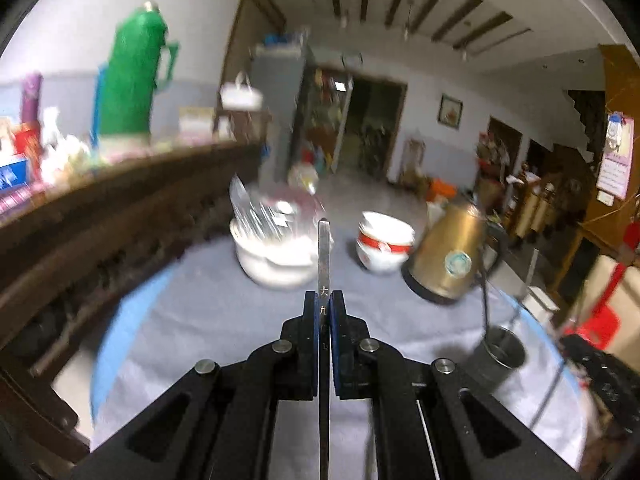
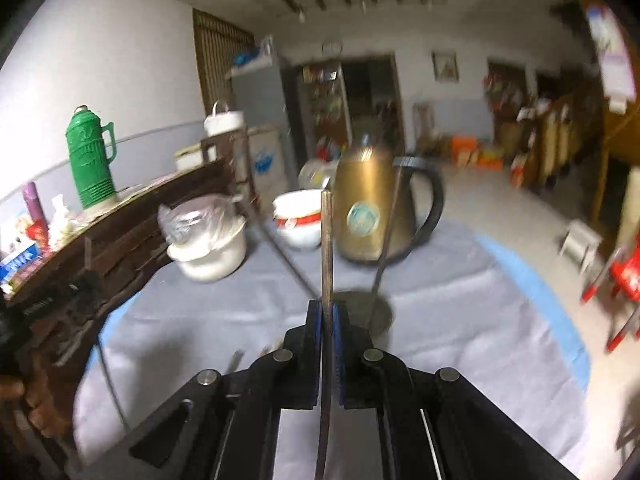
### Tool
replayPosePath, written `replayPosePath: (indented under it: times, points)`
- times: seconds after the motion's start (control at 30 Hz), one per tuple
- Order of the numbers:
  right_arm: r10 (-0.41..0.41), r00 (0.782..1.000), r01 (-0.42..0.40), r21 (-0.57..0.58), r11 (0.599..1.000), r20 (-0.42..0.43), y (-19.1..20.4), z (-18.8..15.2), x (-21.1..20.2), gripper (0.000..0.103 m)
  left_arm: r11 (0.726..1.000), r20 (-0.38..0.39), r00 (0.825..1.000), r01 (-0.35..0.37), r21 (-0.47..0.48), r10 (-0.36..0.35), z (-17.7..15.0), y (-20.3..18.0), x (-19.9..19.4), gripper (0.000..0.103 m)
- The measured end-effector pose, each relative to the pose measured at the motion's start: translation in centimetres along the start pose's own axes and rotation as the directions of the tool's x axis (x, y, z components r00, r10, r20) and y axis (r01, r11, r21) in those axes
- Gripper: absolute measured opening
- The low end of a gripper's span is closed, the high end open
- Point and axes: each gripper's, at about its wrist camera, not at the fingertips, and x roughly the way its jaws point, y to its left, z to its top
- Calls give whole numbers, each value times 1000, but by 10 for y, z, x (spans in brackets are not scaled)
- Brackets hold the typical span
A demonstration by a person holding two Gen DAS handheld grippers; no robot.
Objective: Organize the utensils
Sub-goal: 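Lift both chopsticks upright and carry them above the grey cup, then lower both held chopsticks into the grey cup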
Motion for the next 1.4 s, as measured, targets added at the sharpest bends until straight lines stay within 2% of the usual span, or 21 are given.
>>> replayPosePath:
  times: [0.1,0.27,0.33,0.73,1.23,1.4]
  points:
    - [-36,999,37,-49,998,14,1,-10,-3,6,999,27,999,-43,28,43,-10,0,1,5]
    - [-41,998,44,-79,996,42,1,-23,-24,6,998,17,998,-58,17,57,-27,12,-11,5]
    - [-32,998,37,-87,996,49,2,-25,-36,6,998,41,997,-60,11,60,-30,16,-23,5]
    - [3,999,-1,-69,998,41,0,-45,-102,6,999,54,998,16,-51,-14,-44,37,-99,6]
    - [-1,1000,1,-1,1000,26,-12,-64,-131,6,997,43,999,31,-65,-28,-57,41,-128,6]
    - [-5,999,6,-5,1000,54,-12,-58,-137,6,995,36,998,59,-75,-56,-54,37,-130,5]
